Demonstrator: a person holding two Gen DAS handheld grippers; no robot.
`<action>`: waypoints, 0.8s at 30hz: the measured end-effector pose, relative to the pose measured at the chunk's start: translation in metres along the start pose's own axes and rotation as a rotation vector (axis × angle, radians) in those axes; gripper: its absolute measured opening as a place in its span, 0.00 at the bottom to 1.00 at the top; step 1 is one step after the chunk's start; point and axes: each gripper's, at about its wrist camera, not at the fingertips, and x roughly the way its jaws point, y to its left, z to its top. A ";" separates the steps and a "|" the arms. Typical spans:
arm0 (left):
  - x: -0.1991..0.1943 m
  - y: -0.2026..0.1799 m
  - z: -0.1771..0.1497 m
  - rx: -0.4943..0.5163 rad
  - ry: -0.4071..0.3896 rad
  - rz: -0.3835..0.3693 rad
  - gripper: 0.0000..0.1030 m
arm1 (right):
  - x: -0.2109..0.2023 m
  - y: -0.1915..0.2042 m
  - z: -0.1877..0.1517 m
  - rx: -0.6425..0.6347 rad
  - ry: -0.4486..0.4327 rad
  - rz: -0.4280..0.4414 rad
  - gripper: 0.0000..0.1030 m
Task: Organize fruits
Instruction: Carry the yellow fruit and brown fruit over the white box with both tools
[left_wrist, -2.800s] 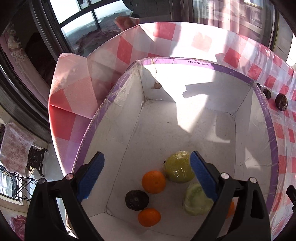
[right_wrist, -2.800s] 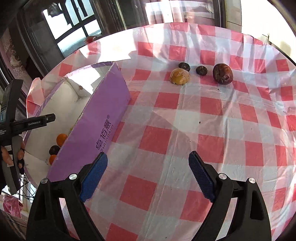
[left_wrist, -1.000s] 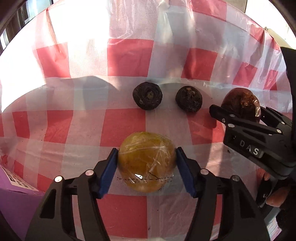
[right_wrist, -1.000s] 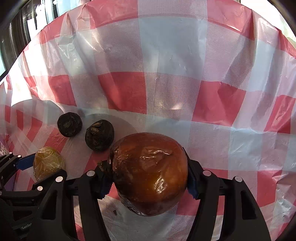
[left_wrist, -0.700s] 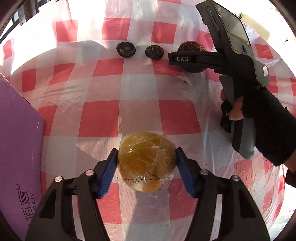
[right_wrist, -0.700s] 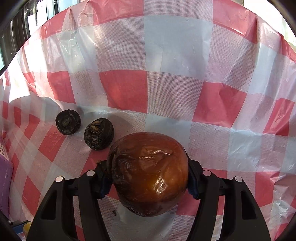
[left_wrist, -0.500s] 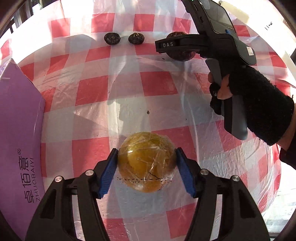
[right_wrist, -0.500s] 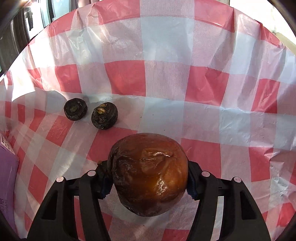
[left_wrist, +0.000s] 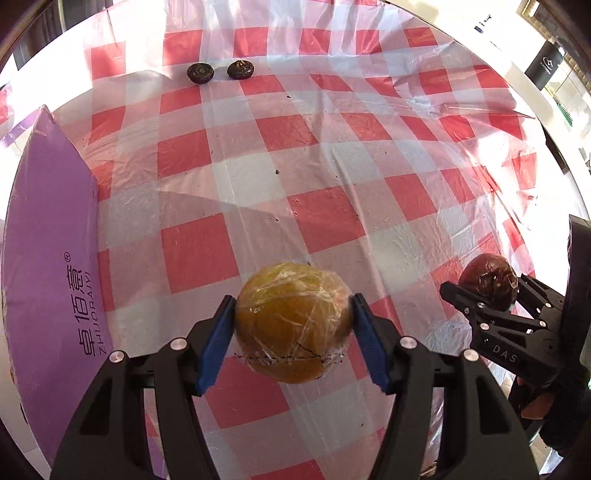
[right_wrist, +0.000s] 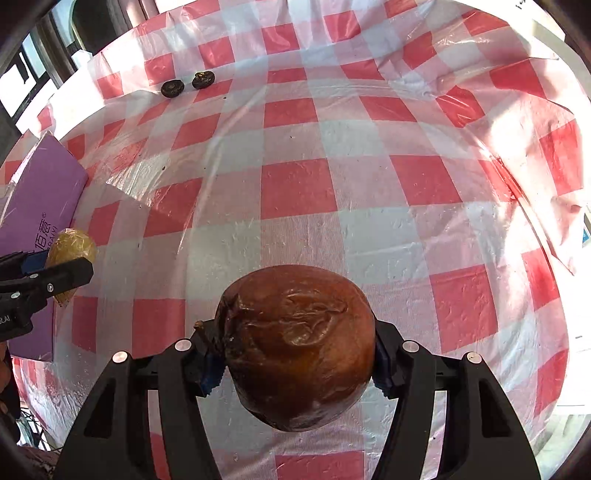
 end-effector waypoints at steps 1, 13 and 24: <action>-0.005 -0.001 0.000 0.019 -0.011 -0.006 0.61 | -0.001 0.003 -0.005 0.017 0.007 0.003 0.59; -0.079 0.017 0.006 0.099 -0.221 -0.142 0.61 | -0.034 0.069 0.006 -0.023 -0.083 0.029 0.59; -0.127 0.096 -0.009 -0.024 -0.343 -0.140 0.61 | -0.055 0.147 0.012 -0.142 -0.133 0.086 0.59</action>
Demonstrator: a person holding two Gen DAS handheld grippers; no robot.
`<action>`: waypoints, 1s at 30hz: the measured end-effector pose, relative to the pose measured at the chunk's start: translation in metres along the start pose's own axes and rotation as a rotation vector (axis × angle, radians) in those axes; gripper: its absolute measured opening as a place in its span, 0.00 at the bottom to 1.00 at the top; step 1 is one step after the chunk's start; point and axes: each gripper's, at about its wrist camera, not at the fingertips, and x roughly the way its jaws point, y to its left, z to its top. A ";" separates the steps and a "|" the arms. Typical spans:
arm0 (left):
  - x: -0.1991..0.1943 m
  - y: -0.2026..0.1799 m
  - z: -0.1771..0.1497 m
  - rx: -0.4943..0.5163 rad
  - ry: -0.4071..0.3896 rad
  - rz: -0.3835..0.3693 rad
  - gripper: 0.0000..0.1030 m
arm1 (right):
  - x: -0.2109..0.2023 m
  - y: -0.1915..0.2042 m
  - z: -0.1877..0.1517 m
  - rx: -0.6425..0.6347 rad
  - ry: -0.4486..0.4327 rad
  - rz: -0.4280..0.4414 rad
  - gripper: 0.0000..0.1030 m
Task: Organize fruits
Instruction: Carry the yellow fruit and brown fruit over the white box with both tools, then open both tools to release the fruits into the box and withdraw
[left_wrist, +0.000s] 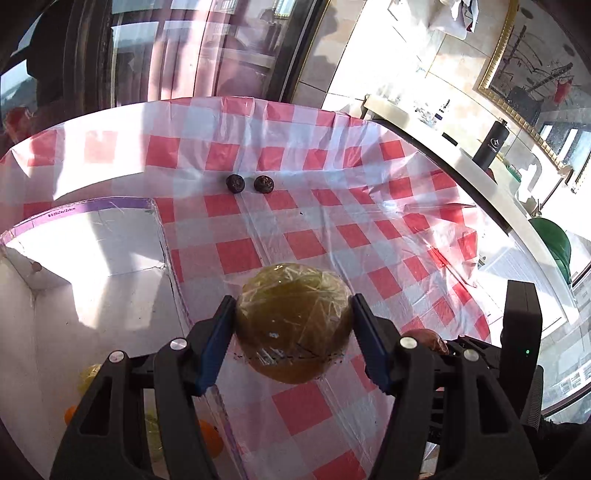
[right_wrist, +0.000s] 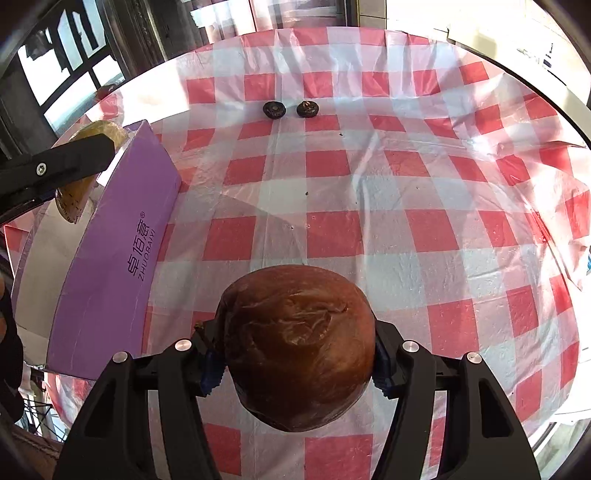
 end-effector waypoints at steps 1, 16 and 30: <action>-0.004 0.008 -0.001 -0.015 -0.007 0.008 0.61 | -0.003 0.010 0.003 -0.021 -0.011 0.012 0.59; -0.053 0.126 -0.038 -0.226 -0.038 0.157 0.61 | -0.012 0.143 0.019 -0.335 -0.067 0.152 0.59; -0.058 0.180 -0.062 -0.349 0.008 0.275 0.61 | 0.005 0.216 0.004 -0.573 -0.007 0.208 0.59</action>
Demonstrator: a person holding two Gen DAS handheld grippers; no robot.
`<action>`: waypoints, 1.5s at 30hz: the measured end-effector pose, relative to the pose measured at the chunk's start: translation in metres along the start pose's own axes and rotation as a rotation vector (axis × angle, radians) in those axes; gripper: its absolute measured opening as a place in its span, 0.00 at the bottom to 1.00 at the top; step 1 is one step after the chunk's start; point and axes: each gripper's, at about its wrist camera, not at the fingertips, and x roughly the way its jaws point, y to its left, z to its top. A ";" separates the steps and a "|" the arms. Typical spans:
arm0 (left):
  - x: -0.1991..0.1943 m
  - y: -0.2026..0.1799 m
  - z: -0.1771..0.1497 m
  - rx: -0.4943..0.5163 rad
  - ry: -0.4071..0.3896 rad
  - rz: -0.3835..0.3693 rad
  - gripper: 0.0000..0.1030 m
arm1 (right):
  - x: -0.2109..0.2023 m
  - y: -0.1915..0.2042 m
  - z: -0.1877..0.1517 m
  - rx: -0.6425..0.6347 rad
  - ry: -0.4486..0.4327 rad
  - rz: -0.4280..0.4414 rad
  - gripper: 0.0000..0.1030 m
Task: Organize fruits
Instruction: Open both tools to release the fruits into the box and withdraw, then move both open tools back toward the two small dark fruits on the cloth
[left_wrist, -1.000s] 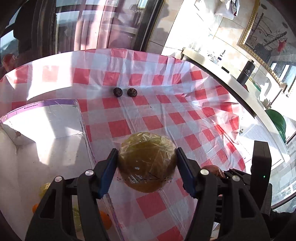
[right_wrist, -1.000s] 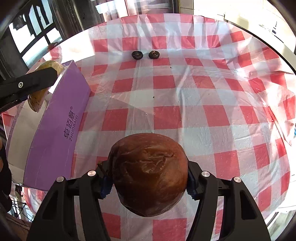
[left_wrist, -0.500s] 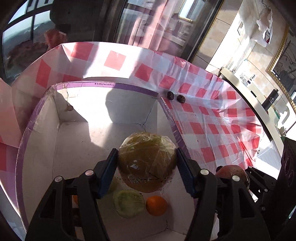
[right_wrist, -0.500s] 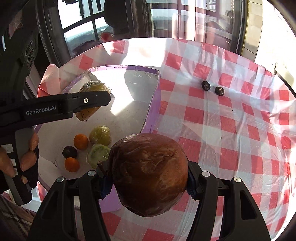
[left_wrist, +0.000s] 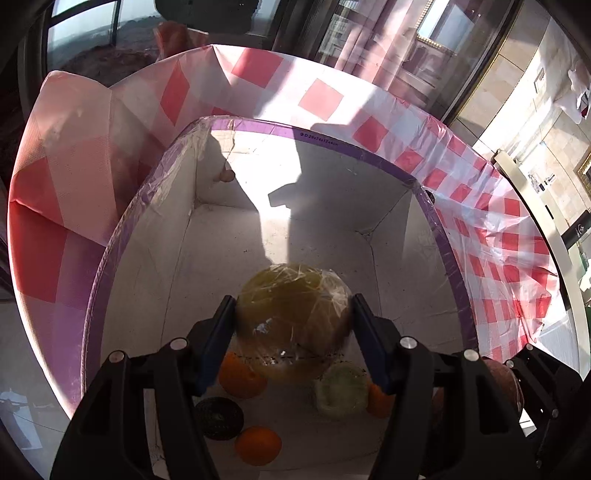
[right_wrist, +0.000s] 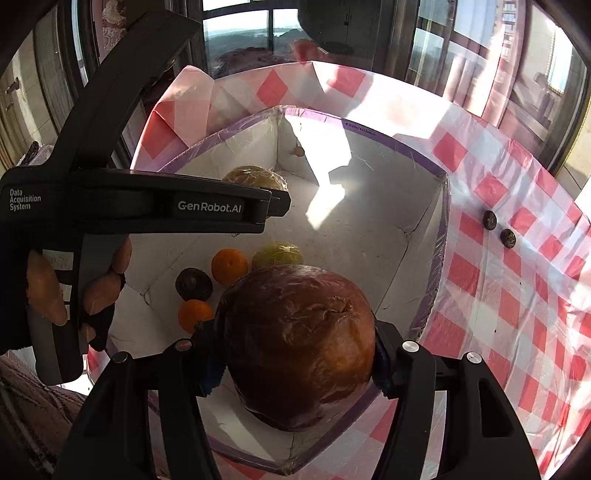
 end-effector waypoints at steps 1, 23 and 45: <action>0.002 0.002 0.000 -0.004 0.007 0.012 0.61 | 0.003 0.001 0.000 -0.003 0.011 0.004 0.59; 0.013 0.001 -0.007 0.011 0.061 0.100 0.77 | 0.012 0.002 -0.008 0.065 0.049 0.055 0.65; 0.020 -0.022 -0.014 0.127 0.053 0.323 0.91 | -0.027 -0.048 -0.028 0.148 -0.126 0.224 0.75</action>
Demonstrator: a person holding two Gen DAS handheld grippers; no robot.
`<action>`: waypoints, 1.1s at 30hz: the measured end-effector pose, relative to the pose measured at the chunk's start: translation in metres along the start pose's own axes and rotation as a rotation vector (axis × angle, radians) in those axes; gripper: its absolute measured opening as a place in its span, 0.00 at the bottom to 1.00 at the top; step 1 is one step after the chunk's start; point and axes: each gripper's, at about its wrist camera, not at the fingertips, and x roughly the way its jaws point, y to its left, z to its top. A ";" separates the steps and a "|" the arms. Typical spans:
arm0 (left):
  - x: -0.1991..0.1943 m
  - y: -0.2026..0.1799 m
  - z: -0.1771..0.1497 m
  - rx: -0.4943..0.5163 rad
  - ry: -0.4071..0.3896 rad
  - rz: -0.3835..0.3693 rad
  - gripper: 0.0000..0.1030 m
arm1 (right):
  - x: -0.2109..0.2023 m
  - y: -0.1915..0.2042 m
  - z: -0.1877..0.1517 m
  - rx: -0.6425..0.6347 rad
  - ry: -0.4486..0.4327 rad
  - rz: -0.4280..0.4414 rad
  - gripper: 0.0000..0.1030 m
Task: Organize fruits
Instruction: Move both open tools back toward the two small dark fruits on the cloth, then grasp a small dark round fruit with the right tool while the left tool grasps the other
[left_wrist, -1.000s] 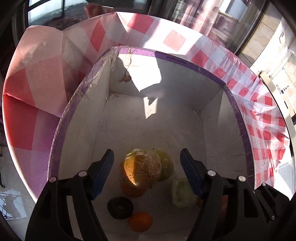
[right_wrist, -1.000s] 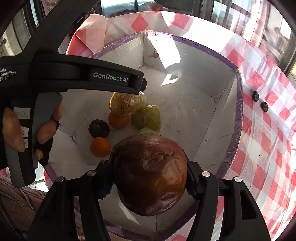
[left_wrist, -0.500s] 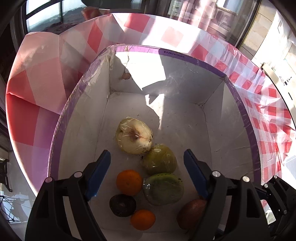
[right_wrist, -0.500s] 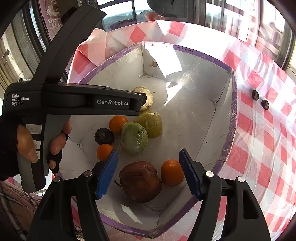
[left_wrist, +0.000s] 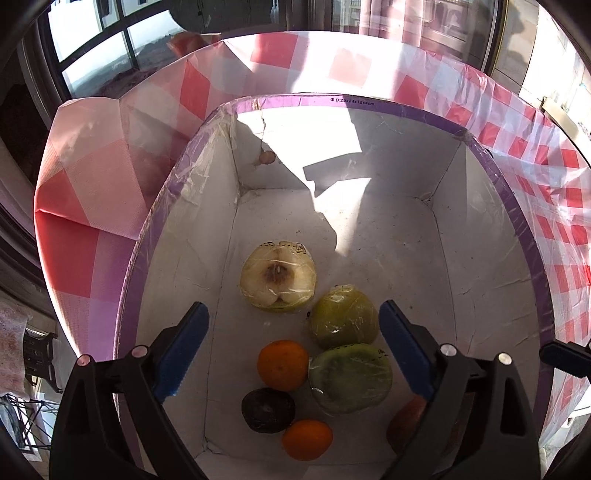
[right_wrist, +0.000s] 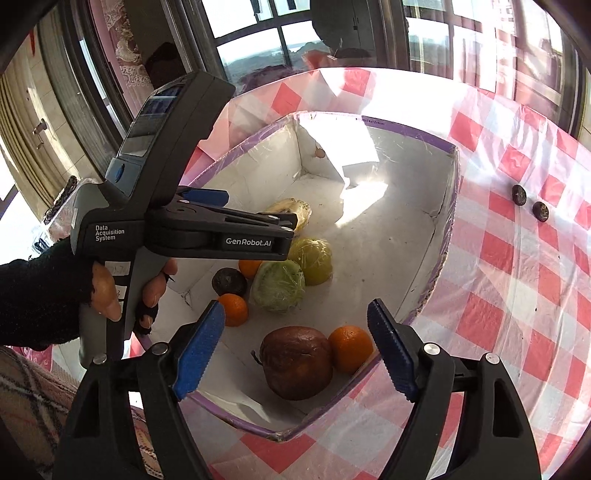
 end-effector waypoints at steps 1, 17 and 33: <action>0.001 -0.002 0.001 0.010 0.005 0.022 0.91 | -0.009 -0.012 0.000 0.036 -0.026 0.002 0.75; -0.068 -0.168 0.061 0.172 -0.283 0.002 0.97 | -0.055 -0.231 -0.079 0.516 0.056 -0.314 0.79; 0.074 -0.283 0.008 0.098 0.056 -0.074 0.97 | 0.019 -0.365 -0.005 0.238 0.047 -0.400 0.79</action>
